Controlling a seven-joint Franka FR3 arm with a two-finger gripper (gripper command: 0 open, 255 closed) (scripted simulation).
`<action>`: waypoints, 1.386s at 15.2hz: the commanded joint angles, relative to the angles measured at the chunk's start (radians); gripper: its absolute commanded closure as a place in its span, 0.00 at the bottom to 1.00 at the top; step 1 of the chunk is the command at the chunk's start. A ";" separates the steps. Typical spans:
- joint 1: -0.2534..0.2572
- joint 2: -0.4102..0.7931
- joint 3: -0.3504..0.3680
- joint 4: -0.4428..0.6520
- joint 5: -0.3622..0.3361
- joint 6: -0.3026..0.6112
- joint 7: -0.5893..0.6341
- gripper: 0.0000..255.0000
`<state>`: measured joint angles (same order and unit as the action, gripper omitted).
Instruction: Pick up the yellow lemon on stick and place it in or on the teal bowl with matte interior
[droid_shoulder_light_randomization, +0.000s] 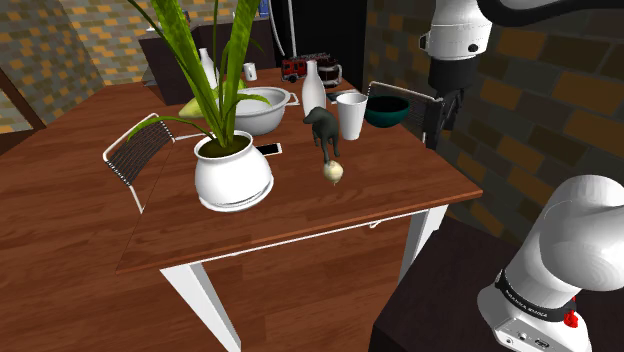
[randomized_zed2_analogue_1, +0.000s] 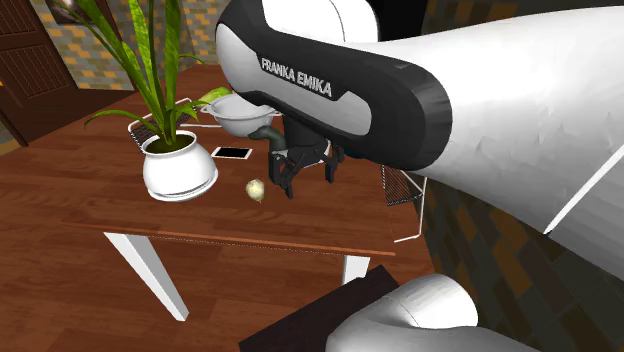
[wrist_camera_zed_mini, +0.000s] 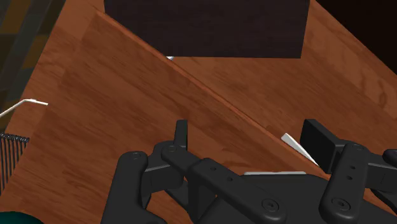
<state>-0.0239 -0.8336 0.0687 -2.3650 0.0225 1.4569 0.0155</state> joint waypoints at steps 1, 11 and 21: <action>0.000 0.000 0.000 0.000 0.000 0.000 0.000 0.00; 0.062 0.184 -0.056 -0.112 0.021 0.476 -0.189 0.00; 0.159 0.484 -0.110 -0.057 0.117 0.891 -0.420 0.00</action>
<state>0.1239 -0.3792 -0.0353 -2.4361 0.1251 2.3121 -0.3763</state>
